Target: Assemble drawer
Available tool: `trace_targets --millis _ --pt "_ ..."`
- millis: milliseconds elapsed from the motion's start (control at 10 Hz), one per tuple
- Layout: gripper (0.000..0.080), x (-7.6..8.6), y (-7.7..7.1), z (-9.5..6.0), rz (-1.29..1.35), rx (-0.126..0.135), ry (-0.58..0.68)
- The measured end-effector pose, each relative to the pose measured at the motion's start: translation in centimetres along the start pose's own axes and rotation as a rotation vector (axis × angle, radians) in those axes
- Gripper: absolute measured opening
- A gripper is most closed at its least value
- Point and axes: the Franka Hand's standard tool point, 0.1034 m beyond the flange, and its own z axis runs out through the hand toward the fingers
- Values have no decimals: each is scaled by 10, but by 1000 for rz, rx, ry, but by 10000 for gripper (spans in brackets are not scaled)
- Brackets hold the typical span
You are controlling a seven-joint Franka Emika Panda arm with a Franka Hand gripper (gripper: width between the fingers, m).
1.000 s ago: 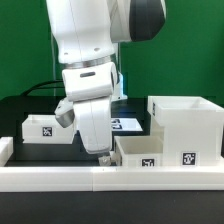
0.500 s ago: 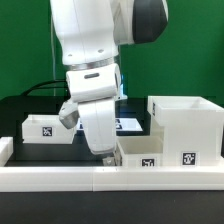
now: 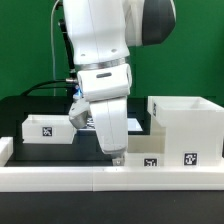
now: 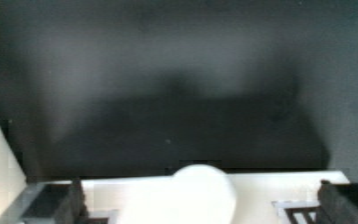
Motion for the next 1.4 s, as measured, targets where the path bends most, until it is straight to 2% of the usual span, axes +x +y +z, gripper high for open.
trace_targets --millis 300,400,700,1200,1400 --pt "649 -1 0 1 -6 0 0" --pt "649 3 1 1 -34 -14 -3" --pt "649 29 4 3 -64 -21 -10" --pt "649 31 4 3 -58 -20 -10" --pt "649 42 3 5 -77 -17 -6"
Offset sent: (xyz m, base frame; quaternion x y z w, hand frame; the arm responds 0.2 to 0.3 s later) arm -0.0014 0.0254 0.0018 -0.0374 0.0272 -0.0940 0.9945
